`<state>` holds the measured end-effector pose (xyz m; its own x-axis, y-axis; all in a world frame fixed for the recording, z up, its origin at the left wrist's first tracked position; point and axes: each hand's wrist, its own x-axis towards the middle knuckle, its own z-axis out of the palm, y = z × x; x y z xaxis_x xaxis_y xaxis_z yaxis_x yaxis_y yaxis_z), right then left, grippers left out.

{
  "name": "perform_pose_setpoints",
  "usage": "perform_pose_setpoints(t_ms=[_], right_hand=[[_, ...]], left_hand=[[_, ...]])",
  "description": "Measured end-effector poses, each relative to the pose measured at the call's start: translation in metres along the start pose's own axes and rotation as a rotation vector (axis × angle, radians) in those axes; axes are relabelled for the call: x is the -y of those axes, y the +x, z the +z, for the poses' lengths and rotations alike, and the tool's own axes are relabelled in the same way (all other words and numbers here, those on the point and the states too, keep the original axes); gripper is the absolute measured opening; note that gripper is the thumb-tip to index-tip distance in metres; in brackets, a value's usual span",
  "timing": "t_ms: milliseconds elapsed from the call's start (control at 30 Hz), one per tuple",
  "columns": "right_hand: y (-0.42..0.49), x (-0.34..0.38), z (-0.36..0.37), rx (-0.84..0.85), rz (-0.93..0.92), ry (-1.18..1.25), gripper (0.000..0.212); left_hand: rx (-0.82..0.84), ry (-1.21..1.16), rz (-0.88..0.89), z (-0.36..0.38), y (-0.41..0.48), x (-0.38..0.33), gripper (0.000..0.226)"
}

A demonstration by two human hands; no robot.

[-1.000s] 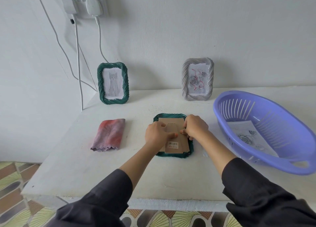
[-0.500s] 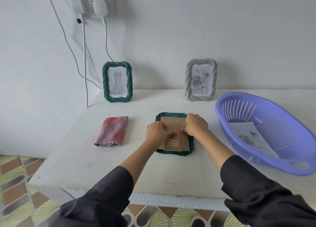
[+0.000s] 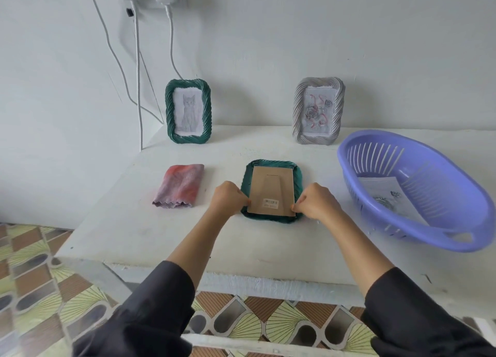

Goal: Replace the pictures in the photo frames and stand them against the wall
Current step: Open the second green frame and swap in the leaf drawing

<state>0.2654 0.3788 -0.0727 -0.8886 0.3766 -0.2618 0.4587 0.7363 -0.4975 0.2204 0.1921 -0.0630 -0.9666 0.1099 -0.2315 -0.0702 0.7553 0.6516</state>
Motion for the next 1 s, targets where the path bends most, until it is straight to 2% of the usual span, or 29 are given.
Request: perform_pose_setpoints(t_ms=[300, 600, 733, 833, 1000], right_hand=[[-0.014, 0.001, 0.002, -0.007, 0.032, 0.195, 0.023], [-0.03, -0.002, 0.001, -0.006, -0.03, 0.256, 0.029], [-0.034, -0.005, 0.004, -0.055, -0.017, 0.232, 0.009], [-0.037, -0.004, 0.006, -0.083, -0.007, 0.163, 0.014], [-0.039, -0.001, 0.006, -0.083, -0.012, 0.16, 0.011]], left_hand=[[0.05, -0.177, 0.0, -0.002, -0.004, 0.006, 0.017], [0.071, -0.167, 0.047, -0.003, -0.007, 0.008, 0.018], [0.073, -0.203, 0.009, -0.003, -0.004, 0.01, 0.015], [0.058, -0.201, -0.008, -0.003, -0.001, 0.012, 0.006], [0.1, -0.209, 0.002, -0.006, -0.001, 0.013, 0.008]])
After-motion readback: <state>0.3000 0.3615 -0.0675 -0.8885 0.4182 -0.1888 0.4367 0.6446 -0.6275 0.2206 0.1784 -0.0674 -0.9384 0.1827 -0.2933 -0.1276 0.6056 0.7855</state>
